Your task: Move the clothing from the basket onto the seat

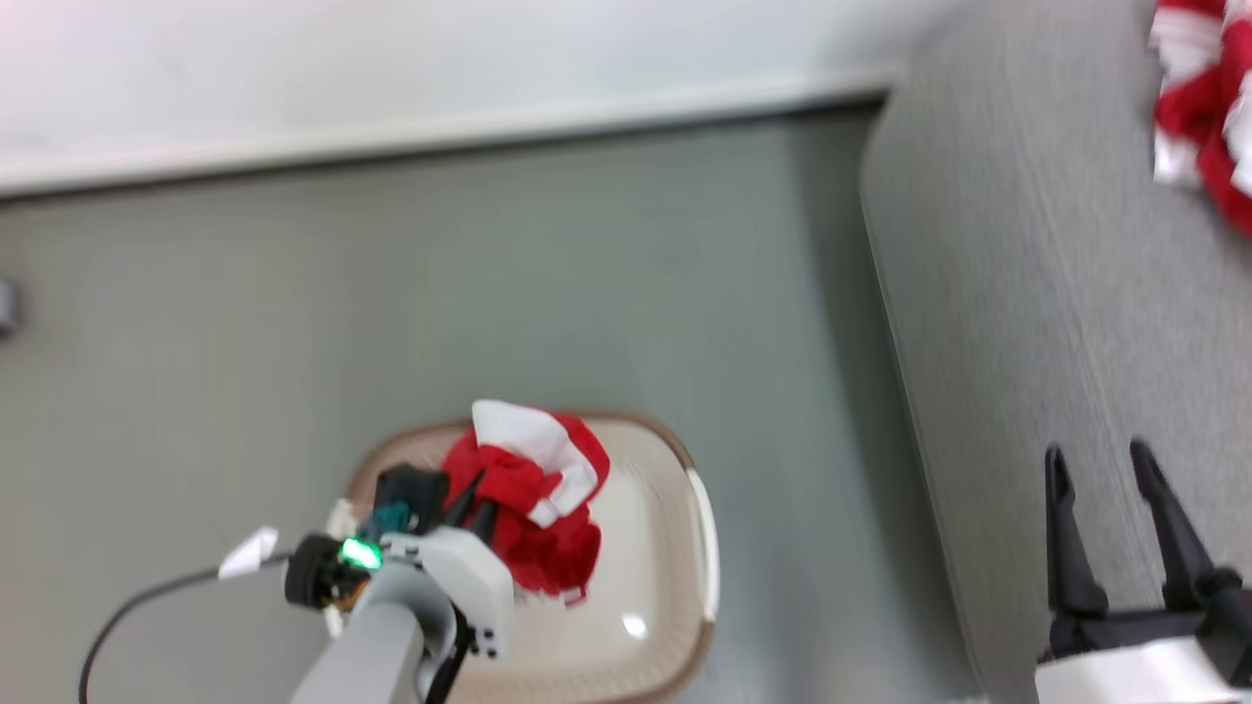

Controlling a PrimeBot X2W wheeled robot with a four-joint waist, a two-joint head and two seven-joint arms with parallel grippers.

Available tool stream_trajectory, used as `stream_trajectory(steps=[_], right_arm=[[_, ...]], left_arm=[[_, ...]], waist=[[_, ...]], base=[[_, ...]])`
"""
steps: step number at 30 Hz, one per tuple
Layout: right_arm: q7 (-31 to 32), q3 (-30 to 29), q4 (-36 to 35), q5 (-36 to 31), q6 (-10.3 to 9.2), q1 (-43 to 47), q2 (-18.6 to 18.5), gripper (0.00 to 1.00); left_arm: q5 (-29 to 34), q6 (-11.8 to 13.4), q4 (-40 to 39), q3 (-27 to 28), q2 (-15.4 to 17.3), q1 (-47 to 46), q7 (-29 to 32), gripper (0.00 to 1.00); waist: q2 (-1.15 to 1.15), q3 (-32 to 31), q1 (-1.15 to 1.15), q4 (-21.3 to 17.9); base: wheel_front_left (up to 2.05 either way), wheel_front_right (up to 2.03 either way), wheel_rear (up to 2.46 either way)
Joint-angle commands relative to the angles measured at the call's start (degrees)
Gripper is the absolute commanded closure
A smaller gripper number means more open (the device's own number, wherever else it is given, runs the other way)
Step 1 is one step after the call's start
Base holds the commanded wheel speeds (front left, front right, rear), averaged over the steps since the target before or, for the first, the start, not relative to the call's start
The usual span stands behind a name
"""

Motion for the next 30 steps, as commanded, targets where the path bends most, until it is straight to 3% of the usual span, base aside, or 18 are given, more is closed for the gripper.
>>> stream_trajectory(steps=[1,14,30], right_arm=[[0.1,-0.6,0.6,-1.2,-0.18,2.0,-0.3,0.00],[0.1,2.1,5.1,-3.9,-0.18,9.7,-0.6,0.00],[0.1,3.9,6.9,-3.2,-0.18,13.1,-0.4,0.00]], left_arm=[[-1.2,0.1,-2.2,0.6,-0.2,3.1,-0.4,1.00],[-4.0,2.6,-24.8,4.6,2.8,20.6,-0.6,1.00],[-5.2,3.1,-37.9,6.9,7.5,31.5,-0.6,1.00]], waist=[[-0.01,-9.9,0.01,5.8],[-0.01,-24.6,0.01,9.9],[-0.01,-29.6,0.01,10.7]], base=[[0.00,0.00,0.00],[0.00,0.00,0.00],[0.00,0.00,0.00]])
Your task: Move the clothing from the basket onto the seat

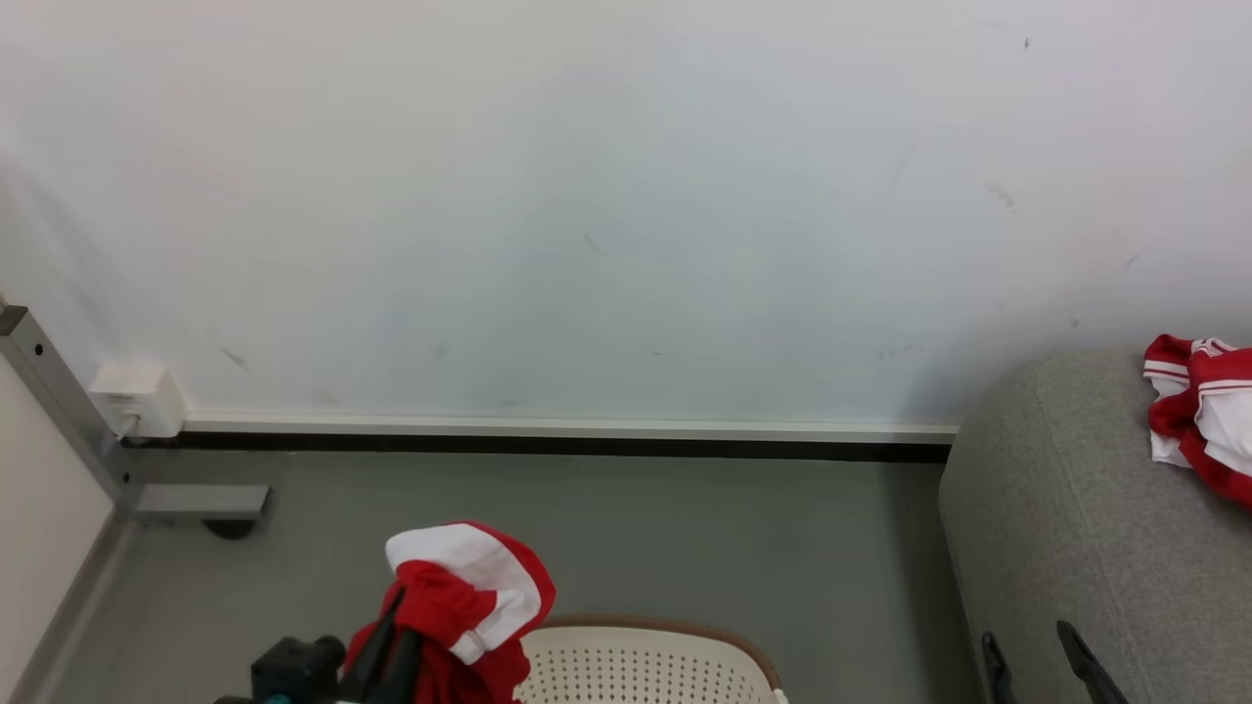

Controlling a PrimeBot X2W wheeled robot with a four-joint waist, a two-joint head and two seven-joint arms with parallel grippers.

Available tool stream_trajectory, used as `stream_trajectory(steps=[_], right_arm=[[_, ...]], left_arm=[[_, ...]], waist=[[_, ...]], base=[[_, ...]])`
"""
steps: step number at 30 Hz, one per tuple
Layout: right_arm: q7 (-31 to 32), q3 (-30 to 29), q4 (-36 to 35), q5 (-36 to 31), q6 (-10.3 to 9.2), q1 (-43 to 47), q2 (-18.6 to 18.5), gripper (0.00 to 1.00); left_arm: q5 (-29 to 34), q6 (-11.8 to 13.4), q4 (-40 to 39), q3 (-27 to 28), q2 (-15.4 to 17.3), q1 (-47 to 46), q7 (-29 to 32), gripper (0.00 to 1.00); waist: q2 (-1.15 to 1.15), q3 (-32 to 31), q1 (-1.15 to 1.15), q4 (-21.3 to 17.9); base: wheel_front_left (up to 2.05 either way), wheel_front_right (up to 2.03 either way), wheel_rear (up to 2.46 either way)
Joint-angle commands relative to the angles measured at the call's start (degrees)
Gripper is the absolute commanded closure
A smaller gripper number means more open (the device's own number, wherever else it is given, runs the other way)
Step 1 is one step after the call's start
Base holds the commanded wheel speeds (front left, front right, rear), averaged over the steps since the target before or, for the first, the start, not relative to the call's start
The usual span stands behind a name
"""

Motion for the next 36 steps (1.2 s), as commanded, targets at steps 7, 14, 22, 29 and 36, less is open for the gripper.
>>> stream_trajectory(steps=[7,14,22,29,36], right_arm=[[0.1,1.0,0.1,0.4,-0.18,0.3,0.1,0.00],[0.1,6.0,-1.7,1.6,-0.18,-2.0,-0.9,0.00],[0.1,20.0,-3.6,4.6,-0.18,-7.6,-4.0,0.00],[0.1,31.3,-3.0,7.1,-0.17,-13.3,-5.8,0.00],[0.1,38.6,-0.9,9.2,-0.17,-18.2,-6.2,0.00]], left_arm=[[-1.0,0.7,-2.5,-0.2,0.8,1.5,0.7,1.00],[-0.7,-0.1,-5.0,-1.7,0.5,0.1,1.3,1.00],[0.6,-1.5,-10.0,-5.2,0.0,-2.5,3.9,1.00],[1.2,-2.9,-12.3,-9.2,-1.1,-4.5,6.3,1.00],[2.1,-4.1,-11.6,-14.7,-3.2,-6.7,7.8,1.00]], waist=[[0.00,0.0,0.01,-0.4],[0.00,0.4,0.01,-0.7],[0.00,0.6,0.01,-1.1],[0.00,0.9,0.01,-1.2],[0.00,1.2,0.01,-1.4]], base=[[0.00,0.00,0.00],[0.00,0.00,0.00],[0.00,0.00,0.00],[0.00,0.00,0.00],[0.00,0.00,0.00]])
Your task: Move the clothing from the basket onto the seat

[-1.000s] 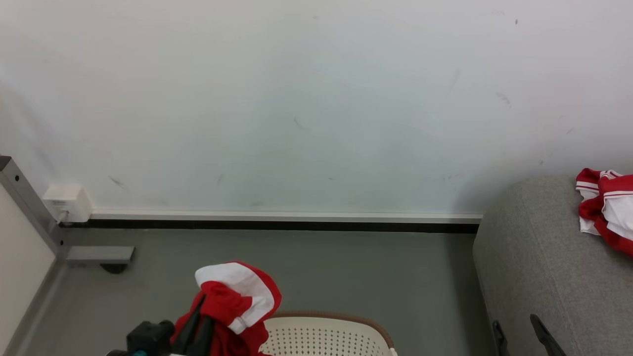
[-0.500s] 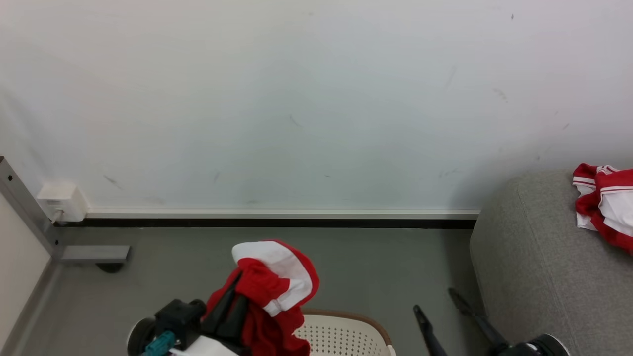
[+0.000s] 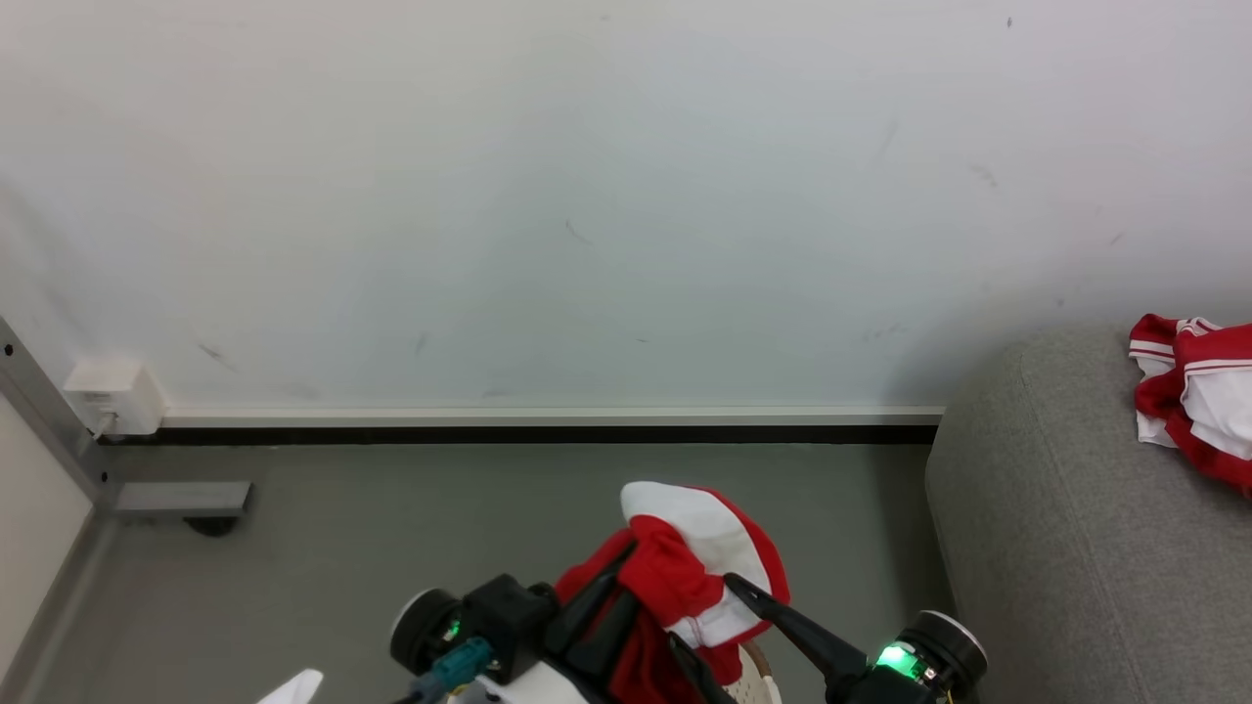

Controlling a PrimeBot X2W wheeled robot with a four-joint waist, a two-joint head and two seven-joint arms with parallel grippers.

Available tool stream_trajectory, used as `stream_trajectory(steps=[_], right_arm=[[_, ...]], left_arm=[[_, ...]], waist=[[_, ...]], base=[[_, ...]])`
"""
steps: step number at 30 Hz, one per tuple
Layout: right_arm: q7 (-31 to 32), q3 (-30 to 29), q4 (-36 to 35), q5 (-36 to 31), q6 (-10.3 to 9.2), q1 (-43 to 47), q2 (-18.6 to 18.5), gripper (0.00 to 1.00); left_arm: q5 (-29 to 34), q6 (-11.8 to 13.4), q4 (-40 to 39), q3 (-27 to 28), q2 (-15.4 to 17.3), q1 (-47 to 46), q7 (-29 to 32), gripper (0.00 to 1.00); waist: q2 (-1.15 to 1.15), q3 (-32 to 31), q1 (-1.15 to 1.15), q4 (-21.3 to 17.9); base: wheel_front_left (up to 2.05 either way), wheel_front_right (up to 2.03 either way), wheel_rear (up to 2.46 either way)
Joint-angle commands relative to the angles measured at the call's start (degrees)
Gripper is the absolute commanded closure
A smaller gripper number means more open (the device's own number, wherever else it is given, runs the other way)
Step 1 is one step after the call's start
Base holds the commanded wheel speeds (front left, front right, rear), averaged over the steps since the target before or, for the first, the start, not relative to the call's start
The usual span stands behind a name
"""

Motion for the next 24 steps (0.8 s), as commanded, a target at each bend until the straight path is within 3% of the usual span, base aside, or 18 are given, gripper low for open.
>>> stream_trajectory(steps=[1,10,19,20,21,22,24], right_arm=[[0.1,0.1,0.6,0.3,-0.16,-0.7,-0.4,0.00],[0.4,-3.3,5.2,-3.5,-0.16,-1.6,0.7,0.00],[0.9,-1.9,6.9,-2.3,-0.16,-1.7,0.5,0.00],[0.8,-1.6,6.9,-1.7,-0.16,-1.8,0.5,0.61],[0.8,-1.4,6.9,-1.3,-0.16,-1.9,0.5,0.93],[0.7,-1.1,6.9,-0.8,-0.16,-2.0,0.4,1.00],[0.6,-1.2,6.8,0.3,-0.16,-2.0,0.0,1.00]], left_arm=[[0.7,-0.1,0.3,-0.3,-0.1,-0.8,0.1,1.00],[-0.4,-1.2,-0.7,-6.7,-1.0,-2.1,1.6,1.00],[-6.0,-1.6,-3.9,-12.3,1.7,-3.2,2.6,1.00],[-6.6,-1.6,-4.0,-12.7,2.1,-3.4,2.5,1.00],[-7.1,-1.6,-4.1,-13.1,2.3,-3.4,2.4,1.00],[-7.4,-1.6,-4.2,-13.5,2.5,-3.5,2.2,1.00],[-8.0,-1.6,-4.3,-13.9,3.0,-3.8,1.8,1.00]], waist=[[0.00,0.0,0.00,-0.1],[0.00,0.2,0.00,-0.6],[0.00,0.1,0.00,-1.7],[0.00,0.1,0.00,-1.8],[0.00,0.1,0.00,-1.9],[0.00,0.1,0.00,-2.0],[0.00,0.0,0.00,-2.3]], base=[[0.00,0.00,0.00],[0.00,0.00,0.00],[0.00,0.00,0.00],[0.00,0.00,0.00],[0.00,0.00,0.00],[0.00,0.00,0.00],[0.00,0.00,0.00]])
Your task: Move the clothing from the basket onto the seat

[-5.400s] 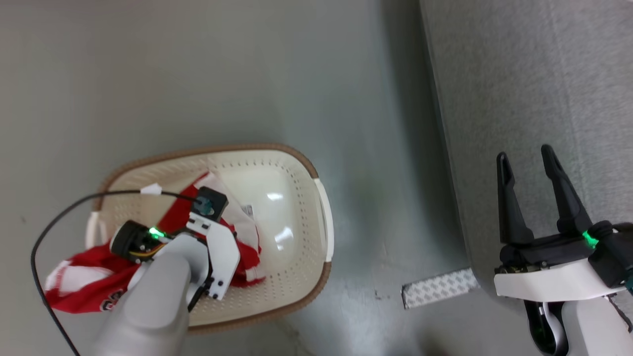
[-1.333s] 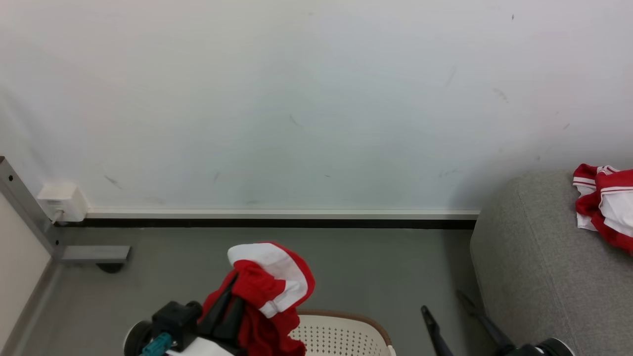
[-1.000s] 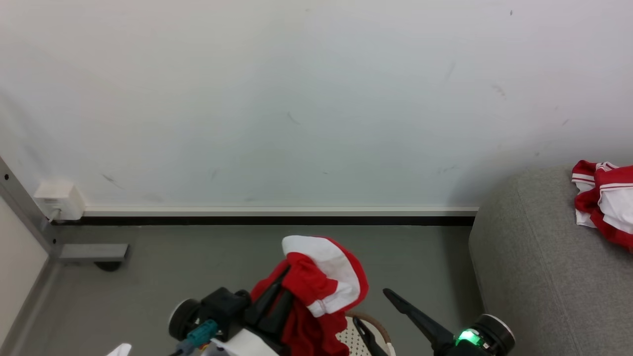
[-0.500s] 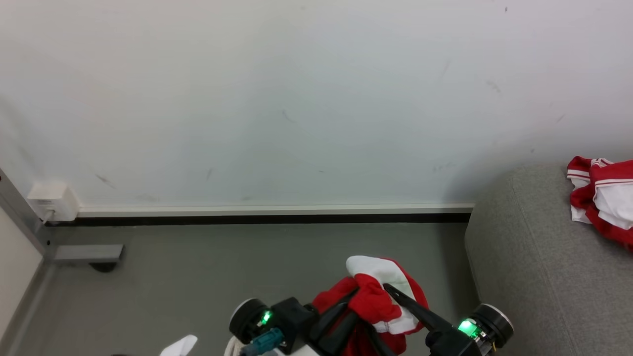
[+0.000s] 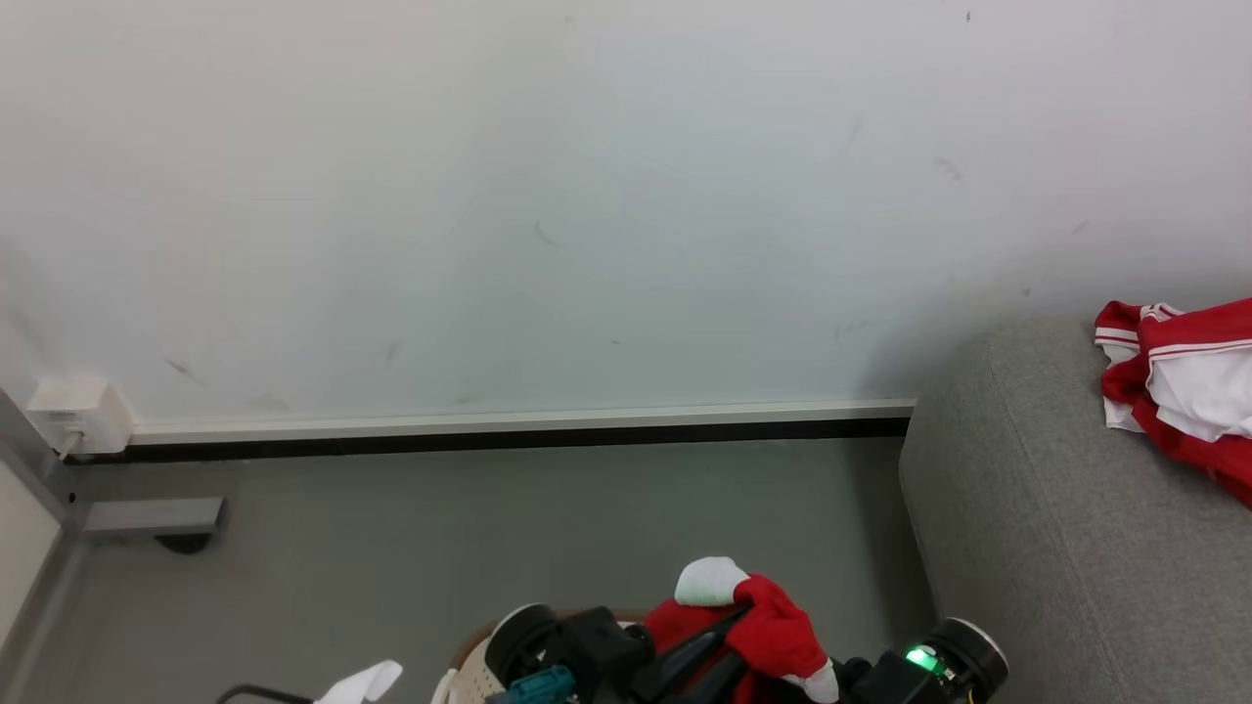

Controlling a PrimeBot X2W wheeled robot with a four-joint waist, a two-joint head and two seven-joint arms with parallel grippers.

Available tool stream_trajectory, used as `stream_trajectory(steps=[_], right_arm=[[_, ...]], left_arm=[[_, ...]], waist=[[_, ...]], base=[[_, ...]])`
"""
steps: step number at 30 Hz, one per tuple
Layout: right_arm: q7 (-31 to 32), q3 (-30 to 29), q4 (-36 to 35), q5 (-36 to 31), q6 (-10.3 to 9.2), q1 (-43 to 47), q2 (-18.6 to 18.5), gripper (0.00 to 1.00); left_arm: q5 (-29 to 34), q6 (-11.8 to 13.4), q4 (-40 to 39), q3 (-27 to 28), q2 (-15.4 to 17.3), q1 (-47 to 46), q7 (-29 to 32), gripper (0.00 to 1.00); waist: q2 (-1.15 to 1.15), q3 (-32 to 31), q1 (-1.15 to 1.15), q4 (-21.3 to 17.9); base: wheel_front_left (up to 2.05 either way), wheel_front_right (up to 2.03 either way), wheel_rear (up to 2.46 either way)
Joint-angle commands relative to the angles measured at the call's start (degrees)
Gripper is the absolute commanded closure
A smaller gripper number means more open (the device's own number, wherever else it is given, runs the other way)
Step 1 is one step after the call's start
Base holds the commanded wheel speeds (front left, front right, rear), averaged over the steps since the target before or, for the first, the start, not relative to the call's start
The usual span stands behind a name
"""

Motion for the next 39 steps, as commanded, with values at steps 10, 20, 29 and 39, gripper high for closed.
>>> stream_trajectory(steps=[10,20,29,39], right_arm=[[-0.3,-4.4,-1.5,4.3,-0.16,1.1,-2.4,1.00],[0.6,-10.3,-5.0,3.8,-0.16,2.6,-4.7,1.00],[1.4,-15.7,-8.6,3.1,-0.15,4.1,-5.9,1.00],[2.4,-19.7,-11.1,2.9,-0.16,5.4,-6.8,1.00]], left_arm=[[0.3,0.9,2.2,0.3,1.3,-0.6,-3.1,0.00],[0.0,2.0,6.2,0.8,1.4,0.4,-6.0,0.00],[0.4,2.7,8.7,0.5,0.5,0.6,-8.1,0.00],[0.4,2.3,10.8,-0.5,-0.9,-0.7,-9.2,0.00]], waist=[[0.00,0.3,0.00,-1.9],[0.00,1.3,0.00,-9.1],[0.00,2.7,0.00,-17.8],[0.00,4.0,0.00,-20.0]], base=[[0.00,0.00,0.00],[0.00,0.00,0.00],[0.00,0.00,0.00],[0.00,0.00,0.00]])
